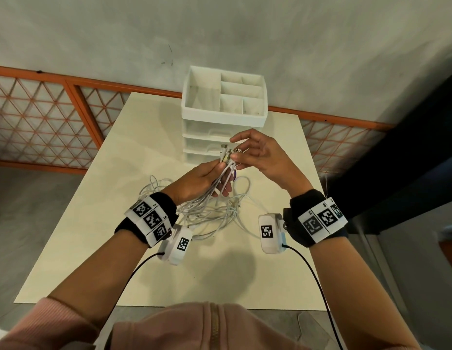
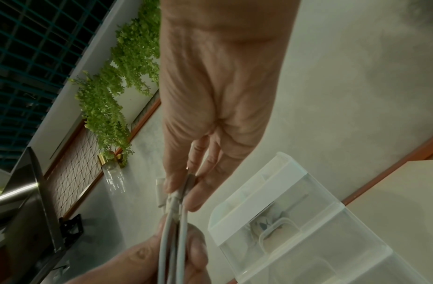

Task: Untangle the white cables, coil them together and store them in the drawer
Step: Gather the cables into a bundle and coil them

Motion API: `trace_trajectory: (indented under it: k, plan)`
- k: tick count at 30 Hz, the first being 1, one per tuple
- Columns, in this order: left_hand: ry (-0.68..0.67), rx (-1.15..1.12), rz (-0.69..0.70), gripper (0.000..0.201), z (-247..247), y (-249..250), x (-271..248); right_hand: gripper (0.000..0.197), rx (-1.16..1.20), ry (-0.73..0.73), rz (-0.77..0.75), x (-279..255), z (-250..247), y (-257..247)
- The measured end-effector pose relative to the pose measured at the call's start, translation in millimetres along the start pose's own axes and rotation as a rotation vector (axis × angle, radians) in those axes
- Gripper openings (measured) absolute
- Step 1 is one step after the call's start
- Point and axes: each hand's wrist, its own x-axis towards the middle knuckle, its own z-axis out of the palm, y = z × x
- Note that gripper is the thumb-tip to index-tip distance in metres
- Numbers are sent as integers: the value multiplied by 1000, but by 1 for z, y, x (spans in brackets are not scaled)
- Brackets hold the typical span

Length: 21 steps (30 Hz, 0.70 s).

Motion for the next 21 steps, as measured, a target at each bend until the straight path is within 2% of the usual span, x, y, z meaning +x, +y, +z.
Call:
trace_trajectory:
  k: [3, 8, 11, 13, 17, 21]
  plan:
    - [-69, 38, -27, 39, -1, 4, 0, 31, -17, -33, -7, 1, 1, 2]
    - [-142, 82, -77, 41, -3, 7, 1, 18, -21, -23, -10, 1, 2, 5]
    - [-176, 104, -85, 42, -4, 8, 1, 37, -27, -77, -6, 0, -2, 6]
    - [-205, 99, -112, 45, -5, 7, 1, 41, -40, -141, -11, -1, -3, 6]
    - [-243, 46, -157, 49, -5, 8, 2, 31, -15, -136, -30, -1, -4, 8]
    - [-222, -12, -183, 60, -1, 12, 4, 22, -64, -94, -30, 2, -5, 15]
